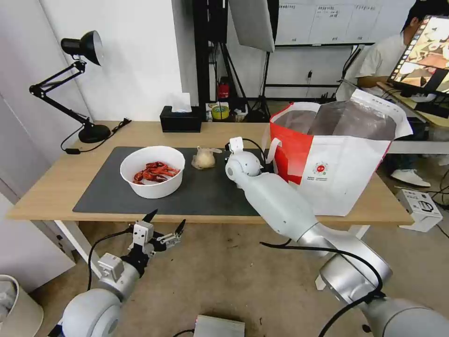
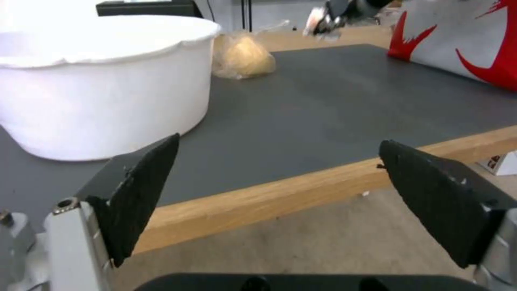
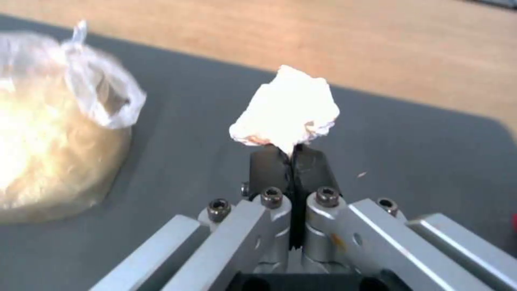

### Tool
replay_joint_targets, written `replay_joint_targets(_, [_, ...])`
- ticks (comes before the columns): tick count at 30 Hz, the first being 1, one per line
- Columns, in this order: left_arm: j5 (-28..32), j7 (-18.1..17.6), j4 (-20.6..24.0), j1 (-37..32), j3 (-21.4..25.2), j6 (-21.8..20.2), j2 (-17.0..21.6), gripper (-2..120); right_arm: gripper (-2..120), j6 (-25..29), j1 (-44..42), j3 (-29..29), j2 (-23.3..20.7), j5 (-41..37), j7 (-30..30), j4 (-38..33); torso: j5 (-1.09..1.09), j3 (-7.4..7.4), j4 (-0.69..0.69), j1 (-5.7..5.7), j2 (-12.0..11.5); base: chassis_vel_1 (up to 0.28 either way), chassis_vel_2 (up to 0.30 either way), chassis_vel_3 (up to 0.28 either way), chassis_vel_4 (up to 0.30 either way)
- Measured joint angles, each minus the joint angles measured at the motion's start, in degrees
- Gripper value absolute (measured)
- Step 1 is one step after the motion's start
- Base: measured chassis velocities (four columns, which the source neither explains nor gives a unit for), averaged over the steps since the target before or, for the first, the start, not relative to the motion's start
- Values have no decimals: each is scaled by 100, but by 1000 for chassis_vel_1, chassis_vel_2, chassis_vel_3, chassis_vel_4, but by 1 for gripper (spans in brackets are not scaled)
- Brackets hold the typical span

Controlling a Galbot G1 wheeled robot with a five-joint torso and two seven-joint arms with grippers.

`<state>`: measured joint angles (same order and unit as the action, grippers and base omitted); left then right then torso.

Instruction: Pick up the trash from the table and place it into the takeout bag.

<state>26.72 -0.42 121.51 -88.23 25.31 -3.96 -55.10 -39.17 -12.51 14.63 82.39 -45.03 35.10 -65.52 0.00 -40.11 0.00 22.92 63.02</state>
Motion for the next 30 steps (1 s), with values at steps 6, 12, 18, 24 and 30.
replay_joint_targets(6, [4, 0, 6, -48, 72, 3, -70, 100, 0, -24, -142, -1, -305, -129, 129, -802, 0, 0, -2, 0, 1, 0, 0, 0, 0])
replay_joint_targets(12, [10, -2, 103, -226, 293, 9, -143, 100, 0, -63, -157, 37, -411, -270, 183, -1534, 1, 0, 1, 0, 1, 0, 0, 0, 0])
replay_joint_targets(18, [-41, 1, 158, -400, 435, 68, -299, 100, 0, -152, -39, 15, -457, -604, 413, -2040, 0, 1, -1, 0, 1, 0, 0, 0, 0])
replay_joint_targets(24, [-102, 0, 242, -631, 643, 164, -426, 100, 0, -201, 55, -64, -579, -651, 422, -2443, 0, 1, 2, -1, 1, 0, 0, 0, 0])
replay_joint_targets(30, [-98, 2, 272, -657, 666, 165, -419, 100, 0, -212, 36, -222, -954, -697, 468, -2891, 1, 0, 0, 0, 1, 0, 0, 0, 0])
